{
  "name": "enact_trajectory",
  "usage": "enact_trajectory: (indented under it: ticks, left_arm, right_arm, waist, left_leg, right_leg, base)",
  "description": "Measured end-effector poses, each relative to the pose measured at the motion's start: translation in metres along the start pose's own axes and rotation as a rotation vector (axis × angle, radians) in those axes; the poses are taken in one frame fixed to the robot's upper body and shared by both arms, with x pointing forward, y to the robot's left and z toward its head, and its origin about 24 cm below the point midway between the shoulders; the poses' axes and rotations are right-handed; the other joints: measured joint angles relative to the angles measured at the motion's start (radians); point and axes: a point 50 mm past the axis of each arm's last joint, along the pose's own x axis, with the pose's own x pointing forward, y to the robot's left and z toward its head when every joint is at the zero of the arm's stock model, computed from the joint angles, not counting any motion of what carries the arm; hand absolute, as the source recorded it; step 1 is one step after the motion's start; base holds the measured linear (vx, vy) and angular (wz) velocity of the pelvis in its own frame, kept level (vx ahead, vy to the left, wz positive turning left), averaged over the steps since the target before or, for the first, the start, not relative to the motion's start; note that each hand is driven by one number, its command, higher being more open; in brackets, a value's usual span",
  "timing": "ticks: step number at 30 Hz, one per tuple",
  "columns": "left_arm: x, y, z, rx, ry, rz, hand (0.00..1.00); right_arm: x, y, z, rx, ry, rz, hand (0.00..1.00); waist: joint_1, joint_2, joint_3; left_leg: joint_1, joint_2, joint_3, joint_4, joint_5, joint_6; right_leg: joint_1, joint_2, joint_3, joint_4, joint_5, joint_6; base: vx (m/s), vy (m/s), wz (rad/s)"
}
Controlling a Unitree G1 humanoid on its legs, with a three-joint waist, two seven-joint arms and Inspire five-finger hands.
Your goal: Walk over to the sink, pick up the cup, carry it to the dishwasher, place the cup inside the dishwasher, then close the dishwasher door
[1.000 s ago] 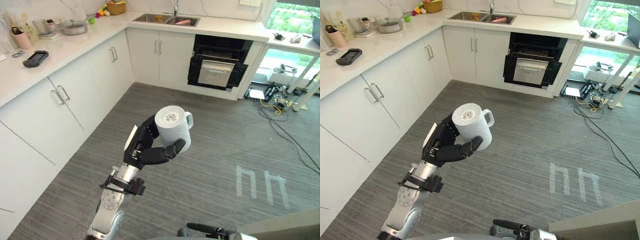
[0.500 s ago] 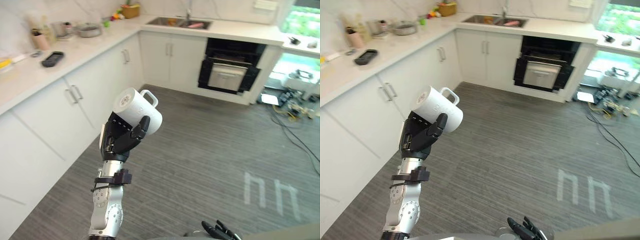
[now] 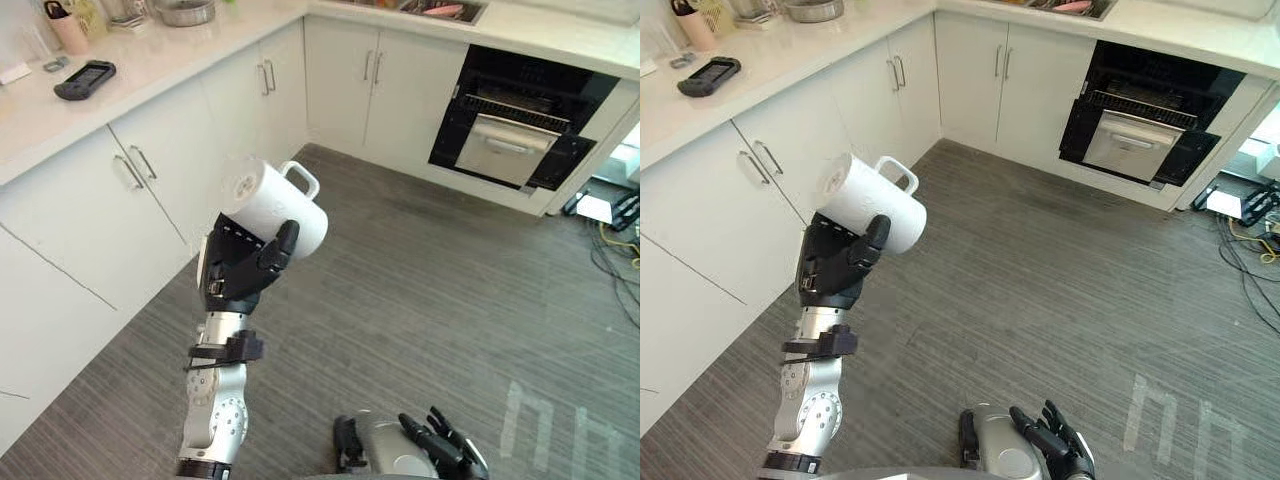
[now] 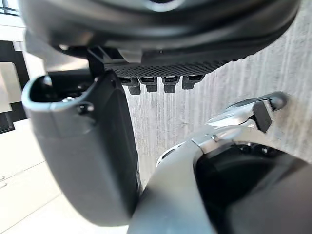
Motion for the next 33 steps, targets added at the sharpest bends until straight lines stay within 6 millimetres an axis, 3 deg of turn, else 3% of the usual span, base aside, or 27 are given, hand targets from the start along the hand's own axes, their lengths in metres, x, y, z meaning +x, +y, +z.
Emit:
enact_trajectory:
  ticks: [3, 4, 5, 6, 7, 9, 10, 11, 13, 14, 15, 16, 17, 18, 19, 20, 21, 23, 25, 26, 27, 28, 29, 30, 31, 32, 33]
  left_arm:
    - [-0.001, -0.005, 0.004, -0.019, -0.027, -0.011, 0.00]
    - [-0.002, -0.010, 0.008, -0.033, -0.048, -0.024, 0.00]
    - [-0.006, -0.015, 0.011, -0.050, -0.060, -0.029, 0.00]
    - [-0.010, -0.016, 0.012, -0.056, -0.062, -0.026, 0.00]
    - [-0.021, -0.016, 0.012, -0.061, -0.051, -0.003, 0.00]
    - [-0.033, -0.012, 0.010, -0.081, -0.031, 0.037, 0.00]
    - [-0.034, -0.012, 0.010, -0.084, -0.032, 0.039, 0.00]
    - [-0.036, -0.009, 0.012, -0.091, -0.046, 0.052, 0.00]
    - [-0.036, -0.006, 0.014, -0.097, -0.060, 0.066, 0.00]
    - [-0.037, -0.004, 0.011, -0.096, -0.048, 0.072, 0.00]
    - [-0.037, -0.004, 0.006, -0.100, -0.020, 0.064, 0.00]
    - [-0.037, -0.005, 0.004, -0.103, -0.009, 0.056, 0.00]
    - [-0.037, -0.009, 0.002, -0.112, 0.005, 0.036, 0.00]
    - [-0.036, -0.013, -0.001, -0.121, 0.016, 0.010, 0.00]
    - [-0.036, -0.013, -0.002, -0.119, 0.024, 0.007, 0.00]
    - [-0.036, -0.011, -0.003, -0.113, 0.031, 0.006, 0.00]
    - [-0.031, -0.010, -0.007, -0.116, 0.050, -0.002, 0.00]
    - [-0.029, -0.006, -0.011, -0.133, 0.066, 0.021, 0.00]
    - [-0.022, -0.008, -0.012, -0.161, 0.068, 0.000, 0.00]
    - [-0.015, -0.014, -0.013, -0.175, 0.078, -0.049, 0.00]
    - [-0.011, -0.022, -0.014, -0.192, 0.085, -0.108, 0.00]
    - [-0.012, -0.026, -0.015, -0.199, 0.095, -0.136, 0.00]
    - [-0.014, -0.035, -0.021, -0.217, 0.128, -0.183, 0.00]
    - [-0.015, -0.040, -0.024, -0.222, 0.148, -0.206, 0.00]
    - [-0.015, -0.046, -0.025, -0.208, 0.156, -0.249, 0.00]
    - [-0.014, -0.049, -0.027, -0.198, 0.166, -0.270, 0.00]
    - [-0.011, -0.052, -0.031, -0.190, 0.186, -0.290, 0.00]
  right_arm:
    - [-0.003, -0.002, -0.002, -0.006, 0.017, -0.001, 1.00]
    - [-0.006, -0.004, -0.004, -0.010, 0.018, -0.006, 1.00]
    - [-0.008, -0.003, -0.004, -0.022, 0.020, 0.000, 1.00]
    - [-0.009, -0.002, -0.004, -0.033, 0.028, 0.000, 1.00]
    - [-0.010, -0.003, -0.003, -0.075, 0.062, 0.000, 1.00]
    - [-0.010, -0.004, -0.004, -0.111, 0.137, -0.003, 1.00]
    - [-0.009, -0.004, -0.003, -0.114, 0.146, 0.001, 1.00]
    - [-0.004, -0.003, 0.003, -0.123, 0.169, 0.003, 1.00]
    - [0.005, 0.002, 0.011, -0.118, 0.171, 0.002, 1.00]
    - [0.011, 0.006, 0.018, -0.112, 0.167, 0.001, 1.00]
    - [0.014, 0.005, 0.023, -0.113, 0.164, -0.003, 1.00]
    - [0.015, 0.005, 0.025, -0.115, 0.164, -0.005, 1.00]
    - [0.017, 0.005, 0.024, -0.109, 0.175, -0.015, 1.00]
    - [0.017, 0.005, 0.016, -0.090, 0.205, -0.034, 1.00]
    - [0.016, 0.007, 0.011, -0.077, 0.221, -0.041, 1.00]
    - [0.018, 0.011, 0.005, -0.056, 0.236, -0.046, 1.00]
    - [0.019, 0.013, 0.002, -0.033, 0.254, -0.063, 1.00]
    - [0.016, 0.009, -0.003, -0.002, 0.265, -0.093, 1.00]
    - [0.012, 0.003, -0.006, 0.018, 0.267, -0.133, 1.00]
    - [0.007, -0.001, -0.012, 0.050, 0.277, -0.175, 1.00]
    - [0.004, -0.006, -0.016, 0.089, 0.292, -0.232, 1.00]
    - [0.002, -0.010, -0.018, 0.103, 0.300, -0.259, 1.00]
    - [-0.004, -0.019, -0.021, 0.120, 0.314, -0.309, 1.00]
    - [-0.007, -0.023, -0.022, 0.137, 0.312, -0.331, 1.00]
    - [-0.005, -0.023, -0.015, 0.152, 0.279, -0.335, 1.00]
    - [0.003, -0.016, -0.005, 0.137, 0.238, -0.317, 1.00]
    - [0.011, -0.006, 0.003, 0.141, 0.203, -0.307, 1.00]
  waist:
    - [-0.001, 0.029, -0.018]
    - [0.000, 0.038, -0.017]
    - [0.001, 0.041, -0.018]
    - [0.004, 0.040, -0.018]
    - [0.017, 0.039, -0.018]
    - [0.063, 0.031, -0.032]
    - [0.071, 0.032, -0.034]
    - [0.096, 0.030, -0.041]
    - [0.103, 0.028, -0.040]
    - [0.102, 0.023, -0.041]
    - [0.097, 0.021, -0.042]
    - [0.098, 0.022, -0.043]
    - [0.102, 0.028, -0.047]
    - [0.108, 0.025, -0.050]
    - [0.110, 0.025, -0.059]
    - [0.101, -0.006, -0.060]
    - [0.089, -0.016, -0.056]
    - [0.080, -0.010, -0.058]
    - [0.076, -0.011, -0.062]
    - [0.066, -0.027, -0.066]
    - [0.067, -0.039, -0.065]
    - [0.066, -0.046, -0.066]
    - [0.064, -0.044, -0.067]
    - [0.053, -0.035, -0.068]
    - [0.038, -0.024, -0.073]
    - [0.020, -0.010, -0.077]
    - [-0.001, 0.000, -0.069]
  left_leg:
    - [-0.064, 0.034, -0.029, 0.222, 0.061, -0.056]
    - [-0.142, 0.049, -0.048, 0.405, 0.162, -0.083]
    - [-0.234, 0.068, -0.047, 0.623, 0.256, -0.080]
    - [-0.281, 0.079, -0.029, 0.742, 0.250, -0.062]
    - [-0.364, 0.096, 0.016, 0.930, 0.220, -0.013]
    - [-0.540, 0.103, 0.079, 1.007, 0.151, 0.077]
    - [-0.561, 0.103, 0.087, 0.993, 0.143, 0.082]
    - [-0.639, 0.103, 0.135, 0.854, 0.089, 0.083]
    - [-0.665, 0.072, 0.191, 0.611, 0.050, 0.078]
    - [-0.648, -0.007, 0.207, 0.337, 0.068, 0.072]
    - [-0.626, -0.097, 0.203, 0.046, 0.166, 0.080]
    - [-0.619, -0.133, 0.196, -0.072, 0.231, 0.083]
    - [-0.615, -0.179, 0.167, -0.221, 0.341, 0.081]
    - [-0.615, -0.196, 0.140, -0.250, 0.469, 0.126]
    - [-0.610, -0.199, 0.140, -0.231, 0.525, 0.174]
    - [-0.613, -0.223, 0.146, -0.196, 0.485, 0.200]
    - [-0.634, -0.230, 0.134, -0.107, 0.412, 0.214]
    - [-0.624, -0.222, 0.121, 0.021, 0.290, 0.204]
    - [-0.606, -0.224, 0.120, 0.124, 0.194, 0.190]
    - [-0.596, -0.246, 0.102, 0.167, 0.138, 0.190]
    - [-0.553, -0.274, 0.098, 0.158, 0.107, 0.196]
    - [-0.525, -0.289, 0.096, 0.135, 0.100, 0.196]
    - [-0.440, -0.320, 0.097, 0.043, 0.105, 0.202]
    - [-0.390, -0.320, 0.097, -0.014, 0.112, 0.206]
    - [-0.324, -0.315, 0.098, -0.096, 0.131, 0.213]
    - [-0.274, -0.294, 0.099, -0.144, 0.141, 0.194]
    - [-0.216, -0.249, 0.106, -0.186, 0.141, 0.178]
  right_leg:
    - [0.076, 0.052, 0.001, -0.065, -0.049, 0.020]
    - [0.122, 0.066, -0.004, -0.095, -0.066, 0.006]
    - [0.178, 0.074, -0.005, -0.129, -0.074, -0.005]
    - [0.207, 0.077, -0.001, -0.145, -0.079, -0.011]
    - [0.276, 0.082, 0.012, -0.191, -0.082, -0.017]
    - [0.393, 0.082, 0.040, -0.310, -0.055, -0.011]
    - [0.405, 0.082, 0.043, -0.325, -0.053, -0.010]
    - [0.455, 0.081, 0.069, -0.381, -0.044, -0.005]
    - [0.499, 0.070, 0.099, -0.415, -0.043, -0.001]
    - [0.526, 0.040, 0.111, -0.423, -0.051, 0.013]
    - [0.549, 0.003, 0.117, -0.422, -0.068, 0.042]
    - [0.561, -0.011, 0.123, -0.421, -0.077, 0.058]
    - [0.583, -0.021, 0.139, -0.422, -0.090, 0.081]
    - [0.626, -0.024, 0.166, -0.414, -0.112, 0.112]
    - [0.638, -0.033, 0.171, -0.403, -0.119, 0.123]
    - [0.642, -0.059, 0.168, -0.383, -0.126, 0.132]
    - [0.612, -0.075, 0.178, -0.284, -0.115, 0.160]
    - [0.584, -0.134, 0.159, -0.182, -0.176, 0.159]
    - [0.565, -0.185, 0.136, -0.161, -0.104, 0.180]
    - [0.526, -0.186, 0.126, 0.003, -0.080, 0.197]
    - [0.445, -0.225, 0.118, 0.217, 0.013, 0.182]
    - [0.402, -0.252, 0.112, 0.308, 0.094, 0.154]
    - [0.340, -0.316, 0.064, 0.418, 0.336, 0.081]
    - [0.325, -0.335, 0.046, 0.446, 0.414, 0.086]
    - [0.243, -0.341, 0.049, 0.520, 0.288, 0.073]
    - [0.164, -0.323, 0.037, 0.539, 0.145, 0.097]
    - [0.080, -0.277, -0.008, 0.458, 0.028, 0.114]
  base:
    - [0.36, -0.221, -0.12]
    - [0.32, -0.141, 0.11]
    - [0.32, -0.126, 0.11]
    - [0.35, -0.097, 0.06]
    - [0.30, -0.063, -0.04]
    - [0.29, -0.049, -0.10]
    - [0.39, -0.044, -0.27]
    - [0.36, -0.021, -0.36]
    - [0.44, 0.022, -0.40]
    - [0.59, 0.078, -0.34]
    - [0.60, 0.091, -0.33]
    - [0.51, 0.109, -0.33]
    - [0.52, 0.142, -0.42]
    - [0.54, 0.155, -0.43]
    - [0.59, 0.158, -0.21]
    - [0.62, 0.139, 0.08]
    - [0.60, 0.129, 0.13]
    - [0.48, 0.150, -0.11]
    - [0.36, 0.171, 0.09]
    - [0.31, 0.146, 0.44]
    - [0.32, 0.124, 0.46]
    - [0.41, 0.098, 0.16]
    - [0.39, 0.051, 0.13]
    - [0.50, 0.061, 0.02]
    - [0.45, 0.038, -0.06]
    - [0.53, 0.020, -0.28]
    - [0.53, -0.049, -0.28]
